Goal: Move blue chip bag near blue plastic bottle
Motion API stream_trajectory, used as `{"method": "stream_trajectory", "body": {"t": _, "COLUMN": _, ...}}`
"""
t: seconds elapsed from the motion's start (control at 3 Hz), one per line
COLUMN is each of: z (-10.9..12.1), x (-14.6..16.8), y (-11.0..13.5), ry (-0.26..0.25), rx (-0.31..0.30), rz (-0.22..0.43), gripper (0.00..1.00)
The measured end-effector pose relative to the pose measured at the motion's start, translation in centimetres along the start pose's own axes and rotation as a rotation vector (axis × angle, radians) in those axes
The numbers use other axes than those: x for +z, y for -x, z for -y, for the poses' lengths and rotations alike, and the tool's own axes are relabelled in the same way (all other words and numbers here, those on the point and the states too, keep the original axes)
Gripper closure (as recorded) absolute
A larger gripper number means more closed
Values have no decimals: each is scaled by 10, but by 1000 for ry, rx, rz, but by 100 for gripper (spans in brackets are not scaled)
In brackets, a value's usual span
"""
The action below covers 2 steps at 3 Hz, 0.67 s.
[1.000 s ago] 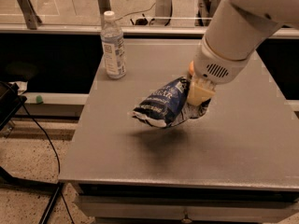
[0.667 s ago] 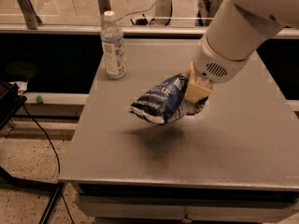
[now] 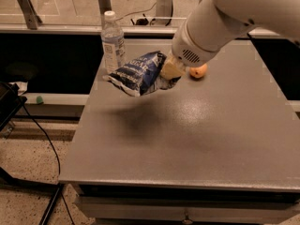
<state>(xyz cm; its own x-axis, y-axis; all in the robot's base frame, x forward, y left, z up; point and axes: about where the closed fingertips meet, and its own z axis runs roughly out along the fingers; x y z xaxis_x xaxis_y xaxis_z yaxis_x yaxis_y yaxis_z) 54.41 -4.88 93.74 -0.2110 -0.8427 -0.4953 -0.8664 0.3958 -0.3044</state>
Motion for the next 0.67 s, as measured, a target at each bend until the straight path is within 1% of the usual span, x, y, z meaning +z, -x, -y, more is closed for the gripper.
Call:
{"method": "stream_trajectory", "body": {"t": 0.33, "z": 13, "x": 23, "y": 22, "ry": -32, "rx": 7, "rz": 65, "gripper": 100}}
{"method": "stream_trajectory", "body": {"t": 0.67, "z": 14, "x": 55, "y": 53, "ry": -50, "rx": -15, "rz": 104, "gripper": 98}}
